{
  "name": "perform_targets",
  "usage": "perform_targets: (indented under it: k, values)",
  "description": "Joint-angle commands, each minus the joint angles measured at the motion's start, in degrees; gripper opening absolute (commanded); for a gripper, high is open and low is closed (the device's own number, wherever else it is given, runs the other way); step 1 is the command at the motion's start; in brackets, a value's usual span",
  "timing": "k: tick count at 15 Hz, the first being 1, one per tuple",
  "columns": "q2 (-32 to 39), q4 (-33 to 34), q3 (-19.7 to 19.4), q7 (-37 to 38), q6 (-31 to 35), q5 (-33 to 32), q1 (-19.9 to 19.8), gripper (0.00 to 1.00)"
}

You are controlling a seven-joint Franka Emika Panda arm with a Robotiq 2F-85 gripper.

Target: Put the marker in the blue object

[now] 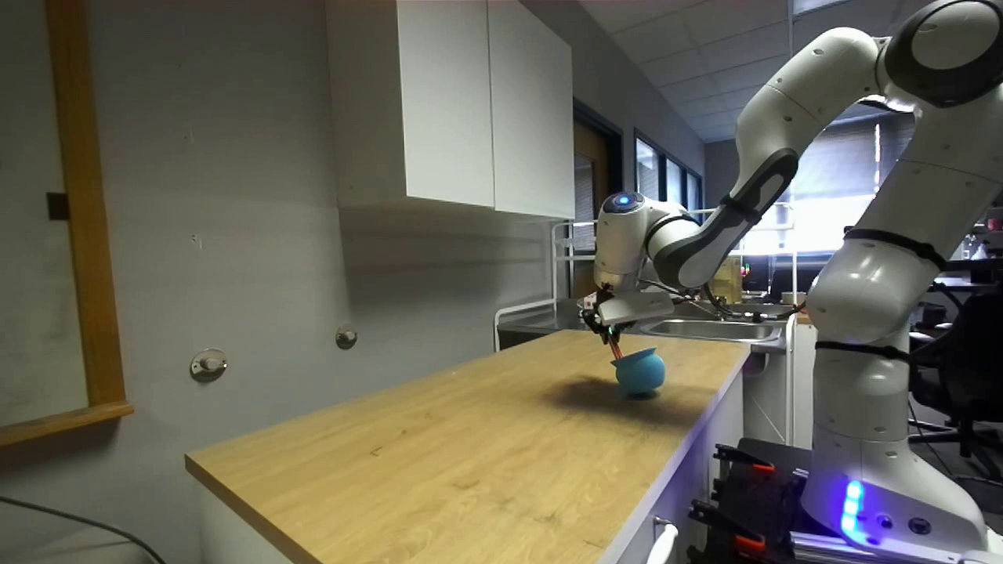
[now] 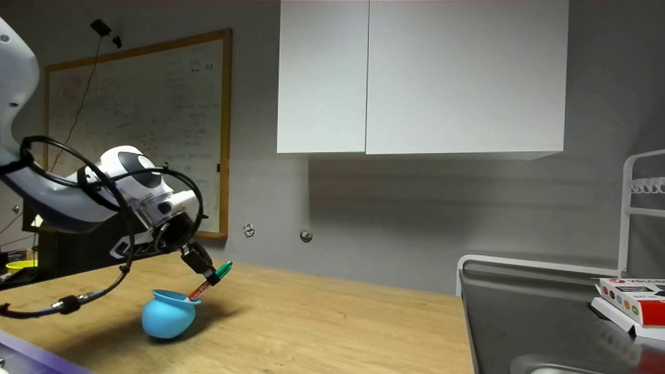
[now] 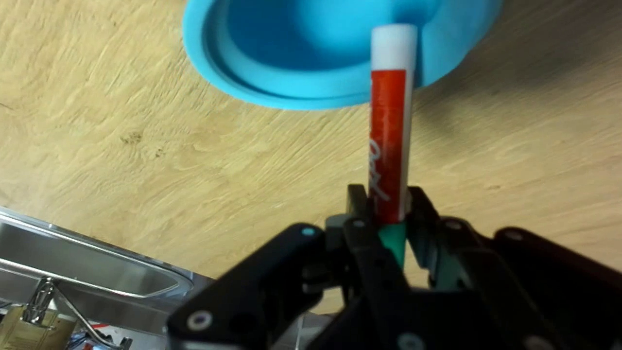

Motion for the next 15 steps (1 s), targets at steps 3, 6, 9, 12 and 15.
perform_targets:
  k: [3,6,9,12,15]
  values:
    - [-0.4,-0.4,-2.3,1.9,1.5,-5.0,-1.4,0.06]
    - [-0.8,-0.3,-2.3,3.6,-0.3,-6.2,-1.5,0.06]
    - [-1.2,-0.3,-1.4,5.4,-3.6,-7.5,-0.8,0.06]
    - [-1.4,-0.3,-1.2,6.1,-7.1,-8.1,0.8,0.06]
    - [-1.4,-0.3,-1.0,6.7,-9.7,-8.2,2.6,0.07]
